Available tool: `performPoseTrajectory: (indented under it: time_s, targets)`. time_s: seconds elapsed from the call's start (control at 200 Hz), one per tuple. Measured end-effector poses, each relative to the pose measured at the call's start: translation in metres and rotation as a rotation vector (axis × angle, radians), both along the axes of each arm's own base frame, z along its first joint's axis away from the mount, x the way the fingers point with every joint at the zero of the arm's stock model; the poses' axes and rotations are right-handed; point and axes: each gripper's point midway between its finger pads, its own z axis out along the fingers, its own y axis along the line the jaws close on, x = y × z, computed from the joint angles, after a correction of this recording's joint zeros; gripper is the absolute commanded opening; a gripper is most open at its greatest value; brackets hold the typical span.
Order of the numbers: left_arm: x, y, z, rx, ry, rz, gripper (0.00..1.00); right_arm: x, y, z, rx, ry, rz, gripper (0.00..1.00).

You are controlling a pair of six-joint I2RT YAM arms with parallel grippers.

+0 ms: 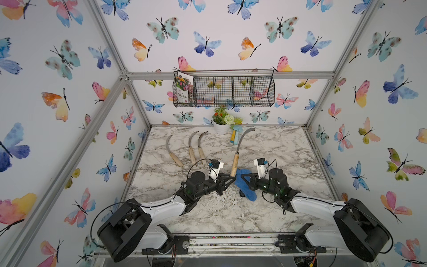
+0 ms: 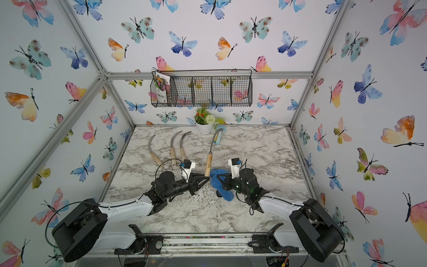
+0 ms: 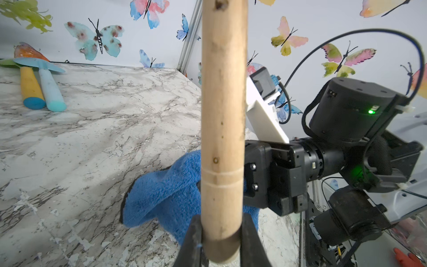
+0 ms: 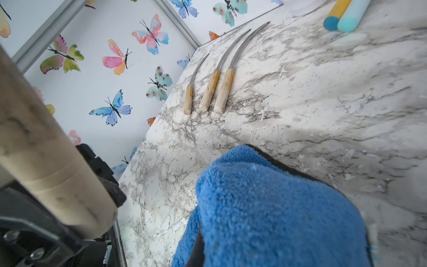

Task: Wipe small sickles with rags
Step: Wipe the small sickle.

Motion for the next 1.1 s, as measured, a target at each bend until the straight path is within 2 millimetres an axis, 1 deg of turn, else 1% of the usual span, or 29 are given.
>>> performPoseTrajectory:
  time_s: [0.14, 0.345, 0.641, 0.781, 0.891, 0.976, 1.101]
  targets:
    - [0.010, -0.005, -0.019, 0.067, 0.050, 0.021, 0.00, 0.000, 0.012, -0.009, 0.011, 0.031, 0.054, 0.02]
    - [0.015, -0.008, -0.038, 0.128, 0.110, 0.028, 0.00, 0.002, 0.022, -0.009, 0.041, 0.029, 0.093, 0.02]
    - [0.019, -0.011, -0.043, 0.147, 0.130, 0.029, 0.00, 0.006, 0.026, 0.000, 0.073, -0.010, 0.095, 0.02]
    - [0.022, -0.013, -0.042, 0.147, 0.128, 0.034, 0.00, 0.010, 0.022, 0.003, 0.078, -0.015, 0.079, 0.02]
    - [0.022, -0.013, -0.042, 0.148, 0.128, 0.036, 0.00, 0.021, 0.016, 0.010, 0.100, -0.015, 0.058, 0.02]
    - [0.023, -0.013, -0.043, 0.150, 0.130, 0.037, 0.00, 0.038, 0.010, 0.025, 0.142, -0.033, 0.038, 0.02]
    - [0.022, -0.013, -0.047, 0.160, 0.140, 0.037, 0.00, 0.060, 0.006, 0.047, 0.188, -0.068, 0.025, 0.02]
